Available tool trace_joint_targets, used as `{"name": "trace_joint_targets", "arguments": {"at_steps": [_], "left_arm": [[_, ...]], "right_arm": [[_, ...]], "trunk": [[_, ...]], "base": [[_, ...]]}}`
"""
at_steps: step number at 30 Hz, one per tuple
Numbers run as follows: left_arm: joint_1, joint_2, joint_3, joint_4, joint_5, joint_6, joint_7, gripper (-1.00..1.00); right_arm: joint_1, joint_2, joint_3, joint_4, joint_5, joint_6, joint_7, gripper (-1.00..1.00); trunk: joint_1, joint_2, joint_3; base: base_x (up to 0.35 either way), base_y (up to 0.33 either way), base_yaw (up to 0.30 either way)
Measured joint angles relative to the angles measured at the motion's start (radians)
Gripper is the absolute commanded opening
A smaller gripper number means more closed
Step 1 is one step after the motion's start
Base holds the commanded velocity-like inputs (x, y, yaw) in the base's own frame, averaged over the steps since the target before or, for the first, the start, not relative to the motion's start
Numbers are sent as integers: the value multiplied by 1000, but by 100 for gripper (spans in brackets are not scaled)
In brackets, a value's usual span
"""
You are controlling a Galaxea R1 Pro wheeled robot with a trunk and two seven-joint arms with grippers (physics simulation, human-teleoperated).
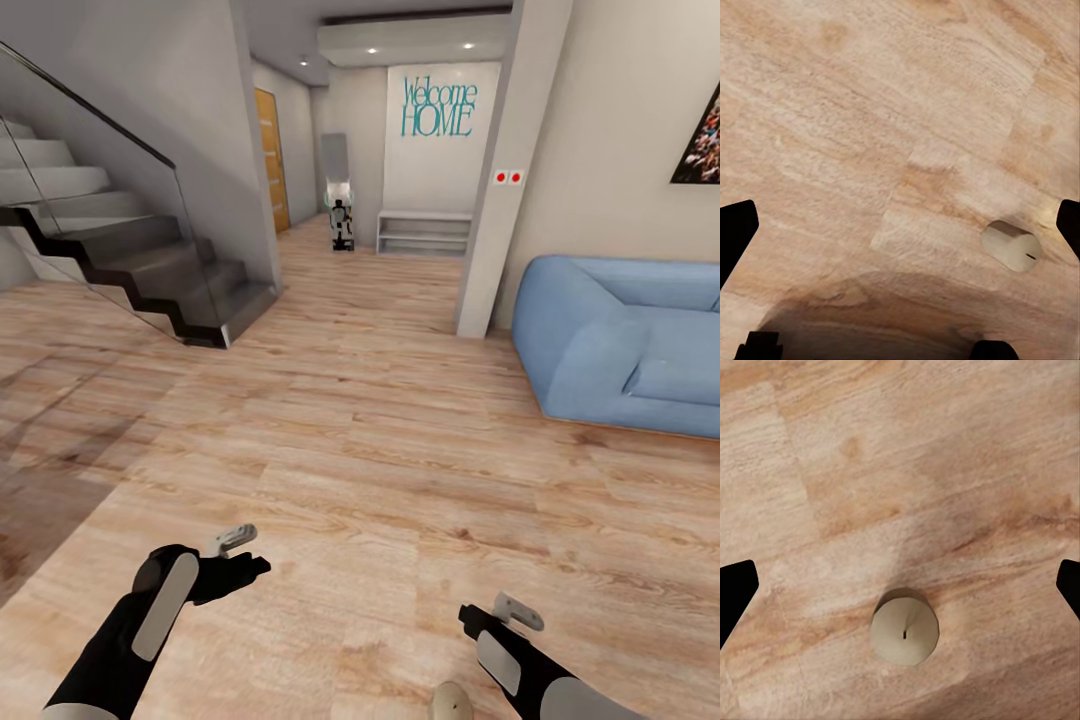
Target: Place each of the two pumpkins and all three candles from the living room inside a cabinet in the living room (use any cabinet), then make sure every cabinet is closed, and position the cauldron so it is next to a table in the living room.
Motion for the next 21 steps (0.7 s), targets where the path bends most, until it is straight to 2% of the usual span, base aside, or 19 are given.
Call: {"name": "trace_joint_targets", "arguments": {"at_steps": [3,7,10,21], "left_arm": [[0,-1,-2,0,0,0,0,100],[0,-1,-3,0,1,0,0,100],[0,-1,-3,0,1,1,0,100],[0,-1,-4,0,3,2,0,100]], "right_arm": [[0,0,9,0,1,0,1,100],[0,0,74,-3,1,-3,-1,100],[0,1,104,-4,0,-3,-1,100],[0,2,116,-10,0,-4,6,100]], "trunk": [[12,-21,-9],[27,-49,-22],[38,-70,-31],[81,-147,-66]], "base": [[0,0,0],[0,0,0],[0,0,0],[0,0,0]]}}
